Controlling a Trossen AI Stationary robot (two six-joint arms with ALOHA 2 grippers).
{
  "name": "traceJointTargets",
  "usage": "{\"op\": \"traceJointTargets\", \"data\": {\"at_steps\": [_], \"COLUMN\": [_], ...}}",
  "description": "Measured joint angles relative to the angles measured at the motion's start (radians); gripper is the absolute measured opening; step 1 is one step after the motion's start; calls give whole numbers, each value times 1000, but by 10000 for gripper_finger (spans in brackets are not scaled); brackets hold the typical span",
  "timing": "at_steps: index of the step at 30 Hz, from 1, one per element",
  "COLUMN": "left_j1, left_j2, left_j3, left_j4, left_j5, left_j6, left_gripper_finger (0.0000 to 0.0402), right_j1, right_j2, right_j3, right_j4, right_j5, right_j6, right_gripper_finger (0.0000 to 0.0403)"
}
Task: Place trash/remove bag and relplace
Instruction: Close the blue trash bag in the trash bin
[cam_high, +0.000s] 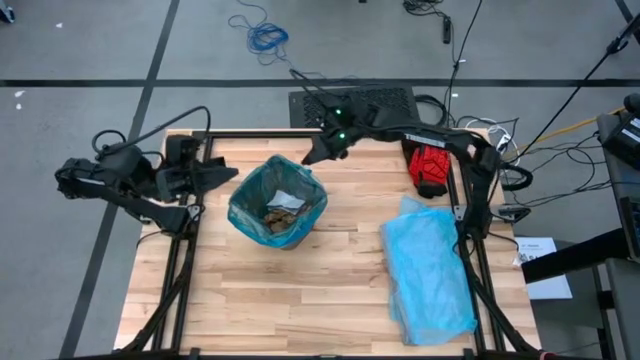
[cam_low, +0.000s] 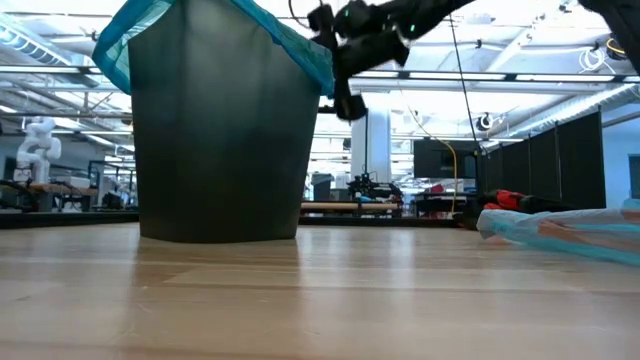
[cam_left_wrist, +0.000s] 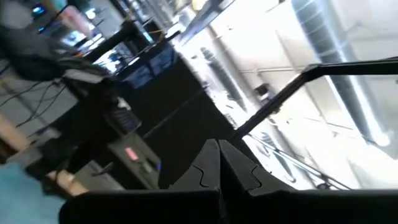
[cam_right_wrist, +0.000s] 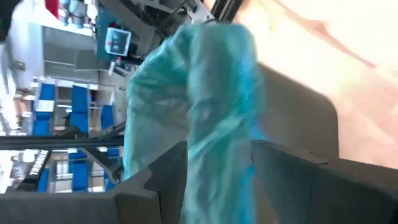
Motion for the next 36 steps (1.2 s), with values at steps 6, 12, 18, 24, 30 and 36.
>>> {"op": "traceJointTargets", "data": {"at_steps": [6, 12, 18, 24, 30, 36], "left_j1": [-13, -13, -13, -13, -13, -13], "left_j2": [-47, -71, -70, -62, -44, -25], "left_j3": [-1, 0, 0, -1, 0, -1], "left_j4": [11, 12, 5, 4, 1, -20], "left_j5": [12, -7, -87, -164, -211, -242], "left_j6": [21, 69, 116, 136, 142, 142], "left_gripper_finger": [1, 1, 1, 1, 1, 1], "right_j1": [-57, -36, 4, 41, 50, 49], "right_j2": [106, 183, 207, 179, 68, -117], "right_j3": [0, 0, 0, 2, 8, 10], "right_j4": [7, 129, 228, 225, 297, 341], "right_j5": [-187, -360, -459, -420, -319, -199], "right_j6": [-11, 22, 61, 18, 6, -16], "right_gripper_finger": [166, 166, 155, 39, 2, 0]}}
